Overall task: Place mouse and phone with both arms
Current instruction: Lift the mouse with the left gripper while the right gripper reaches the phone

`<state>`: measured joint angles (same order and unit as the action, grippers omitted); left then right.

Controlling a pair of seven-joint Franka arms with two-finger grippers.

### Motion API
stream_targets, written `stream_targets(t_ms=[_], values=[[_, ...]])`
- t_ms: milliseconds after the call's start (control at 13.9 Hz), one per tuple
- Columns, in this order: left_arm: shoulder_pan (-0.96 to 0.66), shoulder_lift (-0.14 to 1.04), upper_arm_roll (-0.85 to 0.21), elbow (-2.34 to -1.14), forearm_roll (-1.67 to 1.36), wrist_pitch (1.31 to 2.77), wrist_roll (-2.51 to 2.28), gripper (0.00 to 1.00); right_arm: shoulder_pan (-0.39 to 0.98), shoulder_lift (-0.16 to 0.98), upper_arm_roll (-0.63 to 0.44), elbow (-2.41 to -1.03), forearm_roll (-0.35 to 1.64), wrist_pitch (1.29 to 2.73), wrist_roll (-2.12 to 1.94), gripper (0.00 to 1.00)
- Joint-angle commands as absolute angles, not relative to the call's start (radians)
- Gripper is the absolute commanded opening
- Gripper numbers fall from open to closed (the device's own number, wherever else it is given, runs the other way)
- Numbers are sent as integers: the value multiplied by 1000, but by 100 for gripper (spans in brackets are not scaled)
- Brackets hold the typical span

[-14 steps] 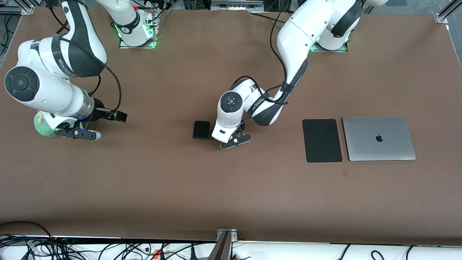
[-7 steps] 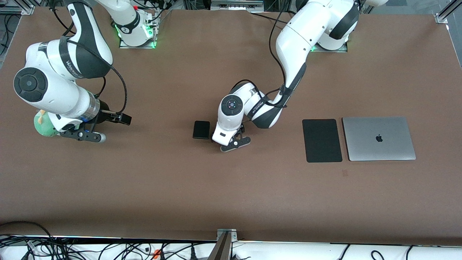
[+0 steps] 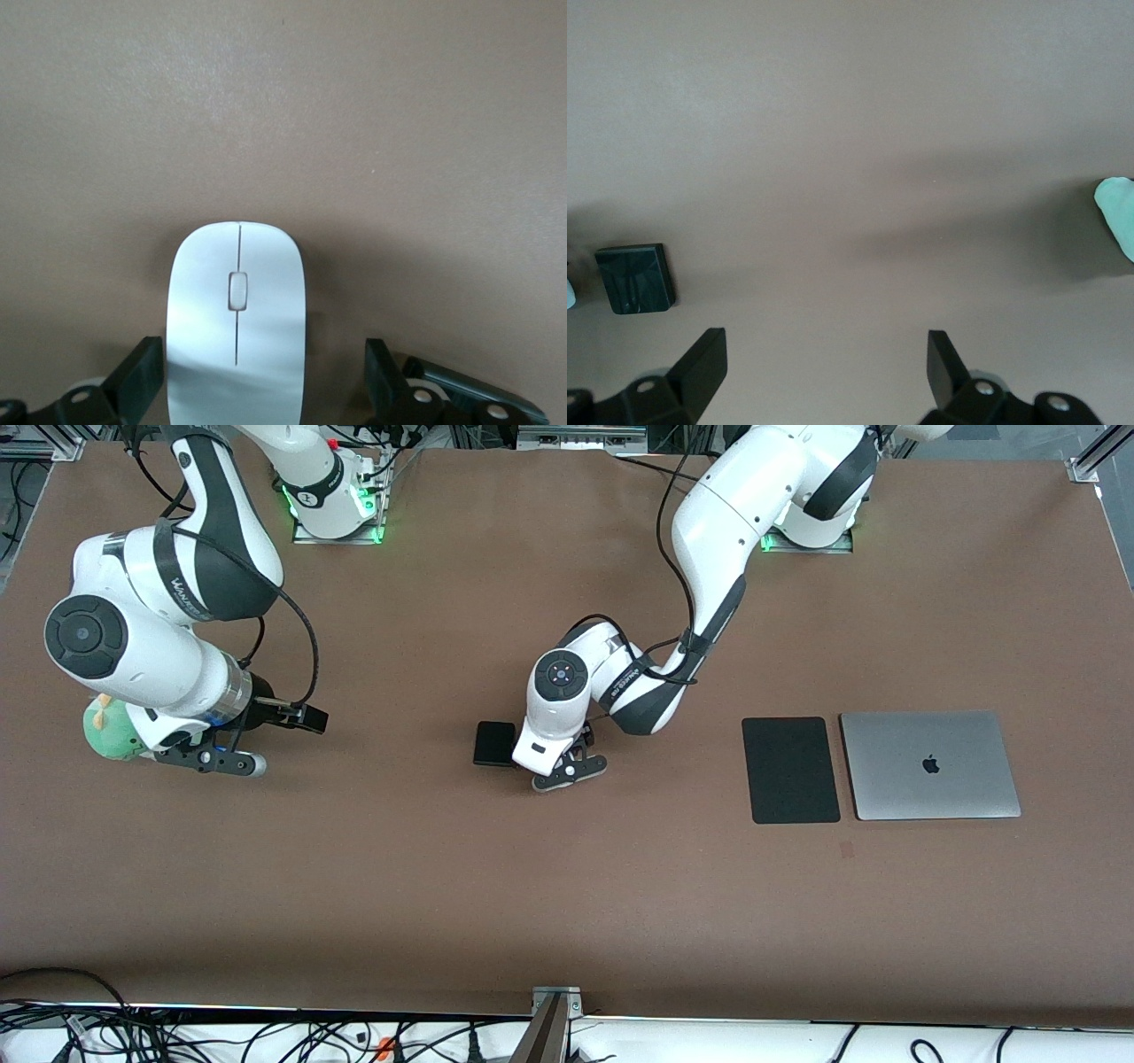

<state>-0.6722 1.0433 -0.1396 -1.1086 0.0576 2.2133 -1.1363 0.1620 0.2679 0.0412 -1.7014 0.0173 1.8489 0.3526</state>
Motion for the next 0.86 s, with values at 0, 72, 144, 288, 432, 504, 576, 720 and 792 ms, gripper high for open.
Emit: stream_targets(t_ms=[0,72,144,288,432,504,576,720,792], values=[[-670,1034,-141,-1120,81,2203,-1134,100,167,264,40,-1706,12,1858,368,100],[-672,1034,-141,-1121,81,2203,-1134,100,167,265,40,-1706,12,1858,368,100],[-673,1034,-141,-1130,81,2203,-1134,100,167,267,40,-1706,14,1858,368,100],[-673,1020,-143,-1158,81,2203,-1134,100,167,268,40,-1706,14,1858,368,100],[-675,1014,-143,-1172,81,2203,-1134,95,167,268,40,-1706,14,1858,368,100],[-673,1012,-144,-1172,81,2203,-1134,87,167,268,40,-1706,14,1858,368,100],[-673,1012,-144,-1172,81,2203,-1134,84,169,268,40,-1706,14,1858,368,100],[-672,1011,-144,-1170,81,2201,-1124,70,175,268,40,-1706,14,1856,368,100],[-669,1006,-144,-1170,80,2200,-1108,64,175,268,40,-1706,14,1856,368,100]])
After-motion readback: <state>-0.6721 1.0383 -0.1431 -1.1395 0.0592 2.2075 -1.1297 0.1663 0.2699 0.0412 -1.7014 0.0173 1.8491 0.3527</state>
